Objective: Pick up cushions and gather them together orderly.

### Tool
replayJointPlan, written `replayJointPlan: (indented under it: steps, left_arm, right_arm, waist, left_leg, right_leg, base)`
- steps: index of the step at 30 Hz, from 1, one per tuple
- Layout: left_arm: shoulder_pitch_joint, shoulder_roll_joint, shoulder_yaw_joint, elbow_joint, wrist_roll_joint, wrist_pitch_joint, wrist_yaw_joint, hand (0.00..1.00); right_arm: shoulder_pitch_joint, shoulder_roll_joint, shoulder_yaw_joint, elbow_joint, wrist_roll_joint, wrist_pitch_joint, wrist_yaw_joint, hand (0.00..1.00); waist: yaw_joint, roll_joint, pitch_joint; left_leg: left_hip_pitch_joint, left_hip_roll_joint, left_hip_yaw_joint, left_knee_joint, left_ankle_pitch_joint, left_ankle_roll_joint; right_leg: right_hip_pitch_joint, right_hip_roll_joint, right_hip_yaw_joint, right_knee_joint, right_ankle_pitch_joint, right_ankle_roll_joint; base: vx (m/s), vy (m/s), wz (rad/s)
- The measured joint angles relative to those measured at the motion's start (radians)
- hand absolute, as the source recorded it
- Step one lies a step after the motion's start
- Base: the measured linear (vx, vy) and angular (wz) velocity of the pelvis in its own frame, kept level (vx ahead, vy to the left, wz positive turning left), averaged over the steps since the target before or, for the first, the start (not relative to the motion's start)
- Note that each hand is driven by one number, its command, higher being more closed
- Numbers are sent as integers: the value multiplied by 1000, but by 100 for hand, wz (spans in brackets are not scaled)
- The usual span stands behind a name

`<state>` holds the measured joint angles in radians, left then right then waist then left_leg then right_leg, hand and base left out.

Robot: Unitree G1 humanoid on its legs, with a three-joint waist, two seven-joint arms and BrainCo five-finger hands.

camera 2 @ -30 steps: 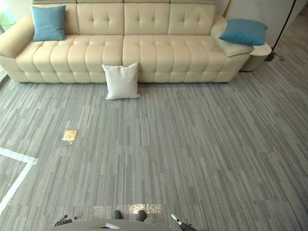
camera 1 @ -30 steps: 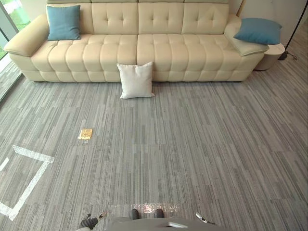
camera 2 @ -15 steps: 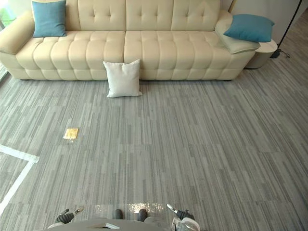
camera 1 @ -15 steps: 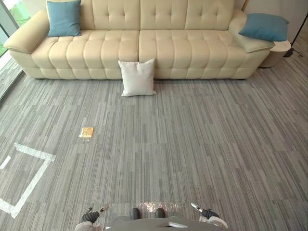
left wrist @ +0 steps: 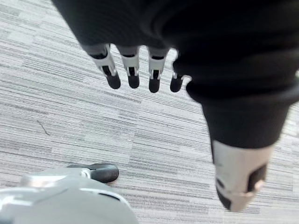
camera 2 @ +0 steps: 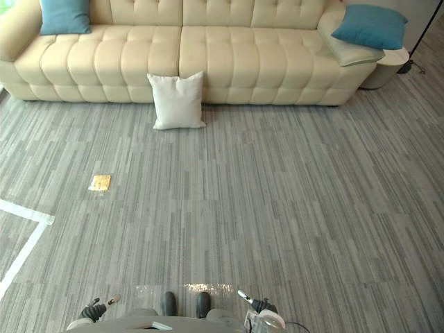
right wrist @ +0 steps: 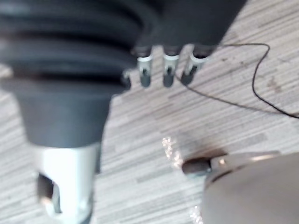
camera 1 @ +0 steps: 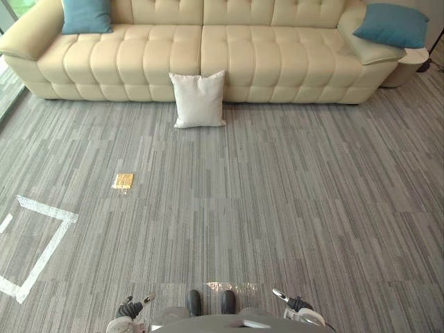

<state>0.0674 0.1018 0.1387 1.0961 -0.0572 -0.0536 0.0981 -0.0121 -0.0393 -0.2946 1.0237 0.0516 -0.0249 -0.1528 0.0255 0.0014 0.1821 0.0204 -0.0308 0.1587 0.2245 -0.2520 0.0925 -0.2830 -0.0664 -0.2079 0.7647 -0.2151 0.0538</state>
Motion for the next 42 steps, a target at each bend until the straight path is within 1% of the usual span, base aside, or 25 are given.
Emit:
replayJointPlan:
  steps: [2, 5, 8, 10, 11, 12, 14, 15, 17, 19, 22, 24, 25, 26, 27, 30, 31, 32, 33, 34, 35, 36, 37, 40, 42]
  left_arm:
    - [0, 1, 10, -8, 2, 0, 1, 0]
    - [-13, -3, 16, -9, 2, 0, 2, 0]
    - [-27, -6, 13, -9, 2, 0, 2, 0]
    - [-28, -7, 10, -10, 3, -3, 1, 0]
    - [-35, -19, 16, -9, 5, -9, -1, 0]
    - [-48, -45, 27, -12, 12, -12, -3, 0]
    - [-48, -82, 55, -26, 14, -13, -7, 0]
    - [-50, -99, 99, -40, 14, -14, -17, 0]
    - [-46, -106, 140, -68, 10, -14, -18, 0]
    - [-46, -113, 156, -96, 1, -14, -18, 0]
    - [-48, -121, 173, -130, 0, -22, -17, 0]
    - [-56, -121, 173, -144, -2, -35, -17, 0]
    - [-59, -121, 174, -144, -2, -35, -17, 0]
    - [-65, -121, 174, -144, -2, -37, -17, 0]
    - [-66, -121, 174, -144, -2, -37, -17, 0]
    - [-68, -124, 173, -142, -2, -39, -15, 0]
    - [-68, -124, 174, -140, -5, -38, -14, 0]
    - [-68, -121, 175, -139, -11, -36, -15, 0]
    - [-67, -118, 175, -138, -13, -36, -15, 0]
    - [-66, -107, 175, -138, -22, -36, -15, 0]
    - [-66, -104, 175, -134, -23, -36, -15, 0]
    - [-65, -94, 173, -118, -30, -35, -15, 0]
    - [-68, -80, 165, -96, -43, -29, -15, 0]
    - [-55, -75, 165, -80, -59, -15, -14, 0]
    - [-48, -75, 169, -80, -58, -9, -14, 0]
  right_arm:
    - [-3, 5, 1, 0, 0, -2, 0, 0]
    - [-25, 7, -2, 1, 2, -13, 0, 0]
    - [-54, 4, -2, 1, 2, -15, 0, 0]
    - [-45, 5, -2, -10, 1, -15, 0, 0]
    - [-36, 2, -8, -21, 3, -15, 1, 0]
    - [-42, -8, -15, -31, 0, -17, 1, 0]
    - [-43, -11, -30, -37, 1, -17, 0, 0]
    - [-39, -8, -22, -52, 1, -13, 0, 0]
    - [-26, 7, 8, -64, 0, -9, 0, 0]
    - [-23, 13, 17, -64, 2, -10, -1, 0]
    - [-23, 21, 17, -65, 2, -8, -2, 0]
    - [-15, 24, 15, -66, 2, 4, -3, 0]
    - [-15, 25, 14, -66, 2, 6, -3, 0]
    - [-7, 30, 10, -66, 2, 7, -3, 0]
    - [-8, 32, 8, -66, 2, 7, -3, 0]
    - [-1, 36, 15, -65, 2, 7, -5, 0]
    - [1, 38, 17, -64, 2, 7, -5, 0]
    - [10, 51, 16, -64, 2, 7, -6, 0]
    - [15, 53, 14, -63, 2, 7, -6, 0]
    - [20, 69, 12, -61, 2, 7, -6, 0]
    - [21, 73, 9, -61, 2, 7, -5, 0]
    - [23, 84, -1, -61, 2, 7, -4, 0]
    - [22, 90, -1, -65, 2, 3, -3, 0]
    - [7, 90, 8, -66, 2, -1, -1, 0]
    - [6, 91, 12, -67, 2, -3, 0, 0]
  waist:
    - [-2, -6, 3]
    - [-15, -5, 7]
    - [-38, 3, 29]
    - [-52, -13, 35]
    - [-53, -15, 35]
    - [-48, 13, 41]
    - [-48, 34, 53]
    - [-54, 47, 60]
    - [-40, 47, 63]
    - [-25, 42, 65]
    - [-6, 33, 70]
    - [14, 29, 71]
    - [17, 28, 71]
    - [28, 21, 71]
    - [30, 20, 70]
    - [34, 18, 61]
    - [40, 19, 54]
    - [49, 3, 34]
    - [55, -10, 26]
    - [61, -34, 13]
    - [61, -40, 9]
    - [59, -55, -1]
    - [40, -67, -9]
    - [30, -60, -5]
    - [29, -61, -6]
  left_leg:
    - [53, 1, -31, -21, -15, -4]
    - [105, 14, -69, -87, -18, -12]
    - [169, 41, -95, -141, -36, -43]
    - [215, 44, -134, -139, -65, -94]
    - [248, 58, -156, -134, -77, -116]
    - [228, 86, -153, -76, -66, -140]
    - [180, 110, -134, 66, -48, -169]
    - [81, 136, -122, 331, 5, -179]
    - [-52, 214, -87, 700, 37, -201]
    - [-118, 272, -19, 820, 33, -195]
    - [-260, 333, 77, 847, 14, -162]
    - [-350, 348, 154, 667, -4, -144]
    - [-354, 344, 167, 612, -4, -145]
    - [-363, 322, 181, 450, 0, -150]
    - [-367, 316, 180, 412, 4, -152]
    - [-382, 281, 165, 149, 87, -162]
    - [-383, 281, 161, 109, 153, -158]
    - [-374, 250, 159, 116, 225, -140]
    - [-375, 241, 162, 135, 230, -130]
    - [-375, 227, 175, 188, 177, -107]
    - [-369, 223, 182, 201, 158, -105]
    - [-332, 209, 200, 226, 112, -88]
    - [-278, 181, 202, 229, 69, -72]
    - [-144, 173, 217, 205, 5, -65]
    - [-76, 170, 230, 166, -9, -71]
  right_leg:
    - [-17, -16, -33, 25, -50, 4]
    - [-89, -10, -98, -139, -52, -15]
    - [-139, 36, -106, -392, 75, -31]
    - [-138, 48, -74, -512, 177, -48]
    - [-135, 43, -72, -468, 287, -124]
    - [-140, 53, -90, -414, 231, -134]
    - [-111, 68, -103, -399, 184, -149]
    - [-61, 88, -106, -405, 140, -154]
    - [47, 123, -96, -433, 96, -172]
    - [122, 136, -76, -460, 77, -178]
    - [235, 137, -38, -542, 57, -159]
    - [323, 124, -24, -609, 54, -134]
    - [335, 120, -23, -617, 54, -129]
    - [372, 100, -19, -639, 43, -108]
    - [381, 95, -18, -643, 40, -103]
    - [426, 55, -6, -662, 2, -40]
    - [442, 42, 10, -665, -17, -12]
    - [454, 5, 30, -665, -34, 15]
    - [455, -9, 36, -659, -36, 19]
    - [445, -41, 45, -610, -36, 19]
    - [436, -52, 50, -578, -36, 18]
    - [384, -86, 66, -412, -33, 24]
    - [301, -133, 66, -157, 13, 43]
    - [151, -157, 58, 193, 38, 45]
    - [84, -153, 29, 240, 21, 23]
  base:
    - [272, 11, 36]
    - [372, -41, 36]
    - [463, -94, 34]
    - [642, -207, 68]
    - [732, -283, 63]
    - [595, -242, 39]
    - [582, -240, 10]
    - [563, -224, -2]
    - [511, -193, -14]
    - [451, -148, -26]
    - [360, -51, -27]
    - [398, 69, -9]
    - [403, 129, -2]
    - [262, 118, -2]
    - [350, 185, -2]
    - [321, 229, -8]
    - [496, 443, -34]
    - [351, 322, -39]
    - [457, 383, -40]
    - [275, 206, -28]
    - [544, 426, -31]
    - [547, 426, -4]
    - [641, 448, 5]
    - [435, 191, 6]
    - [383, 75, -18]
